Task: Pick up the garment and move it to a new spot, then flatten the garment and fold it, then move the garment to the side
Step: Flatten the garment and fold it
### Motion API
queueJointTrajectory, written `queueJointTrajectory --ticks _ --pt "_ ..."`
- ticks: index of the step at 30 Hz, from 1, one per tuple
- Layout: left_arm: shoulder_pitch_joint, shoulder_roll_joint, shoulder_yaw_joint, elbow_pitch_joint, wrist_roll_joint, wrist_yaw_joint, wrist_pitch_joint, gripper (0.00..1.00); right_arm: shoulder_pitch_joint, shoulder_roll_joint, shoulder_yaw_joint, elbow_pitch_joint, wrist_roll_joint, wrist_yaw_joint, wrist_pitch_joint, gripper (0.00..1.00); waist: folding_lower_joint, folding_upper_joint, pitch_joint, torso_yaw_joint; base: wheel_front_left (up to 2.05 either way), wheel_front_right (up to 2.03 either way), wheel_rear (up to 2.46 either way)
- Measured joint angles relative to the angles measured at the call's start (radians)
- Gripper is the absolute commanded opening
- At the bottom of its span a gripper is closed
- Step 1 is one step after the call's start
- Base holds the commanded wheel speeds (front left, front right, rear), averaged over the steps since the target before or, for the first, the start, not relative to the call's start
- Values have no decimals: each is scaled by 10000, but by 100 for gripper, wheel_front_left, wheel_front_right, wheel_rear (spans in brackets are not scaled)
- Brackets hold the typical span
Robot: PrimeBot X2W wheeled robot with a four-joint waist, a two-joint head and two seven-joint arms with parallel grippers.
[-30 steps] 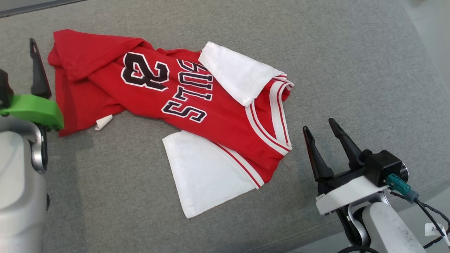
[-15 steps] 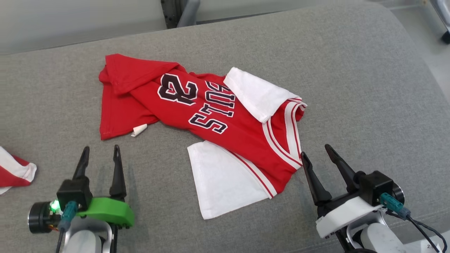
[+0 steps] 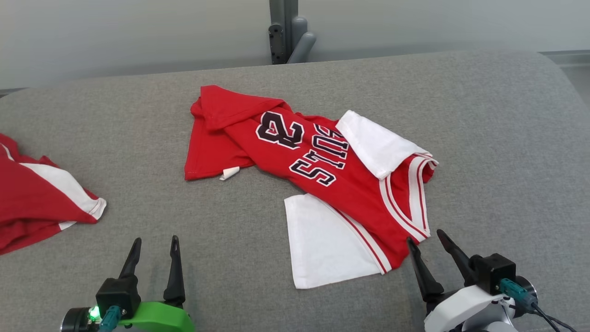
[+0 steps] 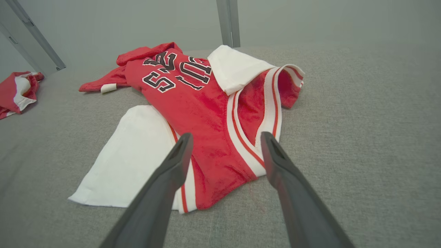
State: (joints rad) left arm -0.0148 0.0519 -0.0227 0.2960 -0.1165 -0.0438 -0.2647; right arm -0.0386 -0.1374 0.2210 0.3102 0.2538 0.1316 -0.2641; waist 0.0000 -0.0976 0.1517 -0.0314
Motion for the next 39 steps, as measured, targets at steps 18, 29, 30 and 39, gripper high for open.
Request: queueJointTrajectory --ticks 18,29,30,39 --pt "-520 -21 -1018 278 -134 13 0 100 -2818 -138 -1885 2665 -245 0 0 100 0 1 1036 1304 0 0 0" --pt "-846 -21 -1384 242 -345 105 0 100 -3879 -182 -2173 3730 -445 0 0 0 0 1 1627 1801 0 0 0" --pt "-886 -21 -1413 247 -389 125 0 100 -4038 -278 -2176 3739 -474 0 0 0 0 1 1697 1836 0 0 0" --pt "-1469 -17 -2031 251 -709 132 0 100 -6254 -1929 -2447 4324 -1519 0 0 0 1 2 2323 2446 0 0 0"
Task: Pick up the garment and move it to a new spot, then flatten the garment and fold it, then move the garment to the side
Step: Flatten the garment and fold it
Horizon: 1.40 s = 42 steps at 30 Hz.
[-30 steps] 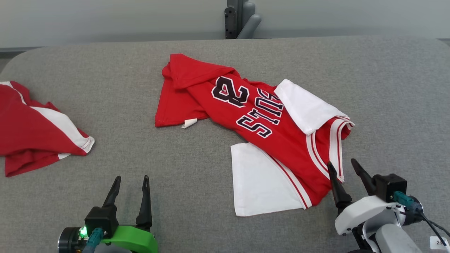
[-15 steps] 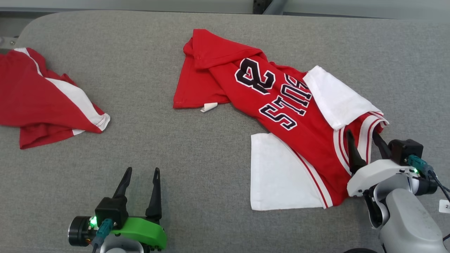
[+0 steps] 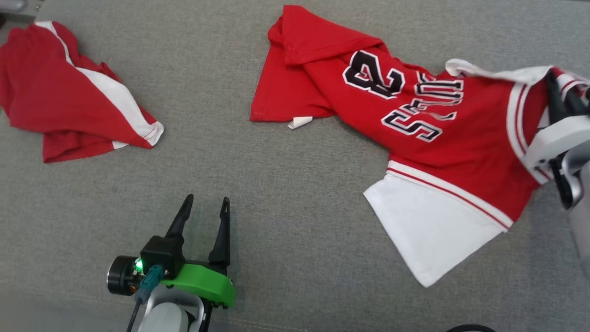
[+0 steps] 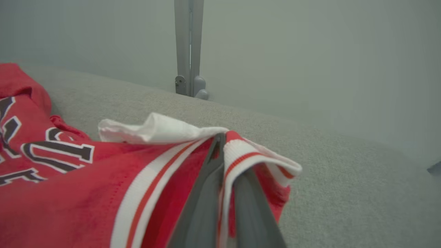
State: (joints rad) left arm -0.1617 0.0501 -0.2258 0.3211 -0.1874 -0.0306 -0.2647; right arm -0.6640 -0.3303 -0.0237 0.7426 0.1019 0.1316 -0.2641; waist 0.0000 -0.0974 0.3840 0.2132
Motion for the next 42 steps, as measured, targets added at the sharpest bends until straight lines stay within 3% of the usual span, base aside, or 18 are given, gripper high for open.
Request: queueJointTrajectory --ticks 5,6,7,13,21,35,42 --pt "-156 -6 -548 33 -224 56 0 100 -1313 -832 -472 1085 -888 0 -2 0 0 0 245 601 0 0 0" --pt "-154 0 -625 50 -282 94 0 100 -1501 -888 -635 1367 -1085 0 0 13 0 0 283 721 0 0 0" --pt "-152 -4 -686 59 -332 136 0 100 -1676 -936 -834 1680 -1277 0 4 100 0 0 319 838 0 0 0" --pt "-124 -6 -759 203 -493 305 0 100 -1991 -826 -2017 2374 -2500 0 25 100 0 0 348 1144 0 0 0" --pt "113 -12 -178 318 -261 303 0 100 -55 702 -2297 23 -2270 0 13 100 0 0 -7 629 0 0 0" --pt "964 -15 589 332 -23 205 0 100 4192 2429 -1041 -3367 -552 0 13 100 -1 -1 -1772 -1061 0 0 0" --pt "1439 -19 798 142 142 224 0 100 5485 2713 -631 -4171 -217 0 13 100 0 -1 -2466 -1788 0 0 0"
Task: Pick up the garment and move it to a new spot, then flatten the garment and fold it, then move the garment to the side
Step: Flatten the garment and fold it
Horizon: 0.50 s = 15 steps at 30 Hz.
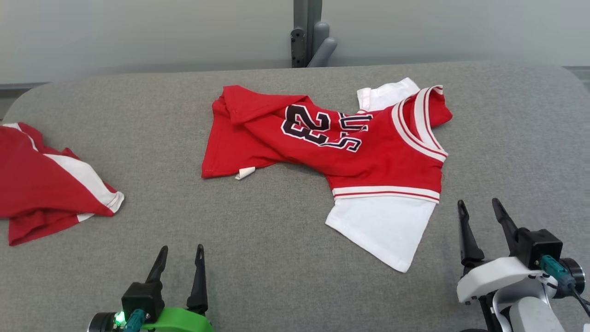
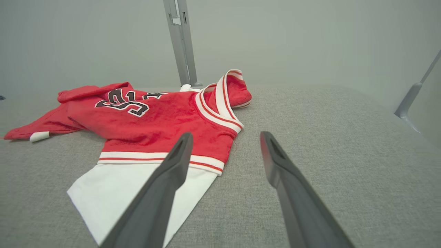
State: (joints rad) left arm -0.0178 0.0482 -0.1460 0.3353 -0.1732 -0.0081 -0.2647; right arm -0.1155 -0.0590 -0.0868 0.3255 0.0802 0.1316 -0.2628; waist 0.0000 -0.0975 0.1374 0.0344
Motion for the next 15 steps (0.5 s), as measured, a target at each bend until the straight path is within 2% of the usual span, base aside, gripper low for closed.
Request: queueJointTrajectory --ticks 15 --pt "755 8 616 -395 481 100 0 100 945 88 779 -412 341 0 0 100 0 -1 -1009 -503 0 0 0"
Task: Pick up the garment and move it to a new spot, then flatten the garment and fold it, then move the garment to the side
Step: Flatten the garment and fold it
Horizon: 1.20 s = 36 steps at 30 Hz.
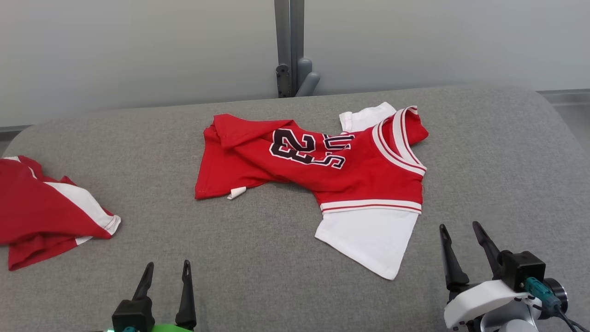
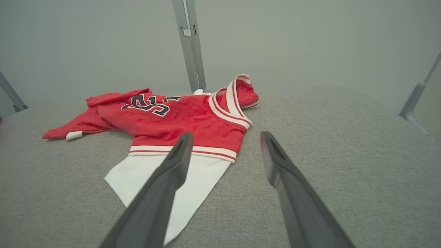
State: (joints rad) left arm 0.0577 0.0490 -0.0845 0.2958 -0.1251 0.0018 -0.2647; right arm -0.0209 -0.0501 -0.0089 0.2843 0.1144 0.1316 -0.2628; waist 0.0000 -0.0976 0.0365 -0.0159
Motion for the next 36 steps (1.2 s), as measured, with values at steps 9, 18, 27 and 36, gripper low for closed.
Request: queueJointTrajectory --ticks 9,18,27,36 --pt "78 -2 -33 2 15 -2 0 100 114 0 443 234 228 0 0 100 0 0 32 94 0 0 0" --pt "-137 0 -502 238 -61 63 0 100 -246 23 1697 2021 794 0 0 100 0 1 650 272 0 0 0" --pt "-566 -2 -740 303 -48 17 0 100 -1052 10 2021 3120 1350 0 0 100 0 1 1291 488 0 0 0" --pt "-793 -2 -754 355 27 -29 0 100 -1621 -23 2029 4289 1680 2 -109 6 0 0 1695 743 0 0 0"
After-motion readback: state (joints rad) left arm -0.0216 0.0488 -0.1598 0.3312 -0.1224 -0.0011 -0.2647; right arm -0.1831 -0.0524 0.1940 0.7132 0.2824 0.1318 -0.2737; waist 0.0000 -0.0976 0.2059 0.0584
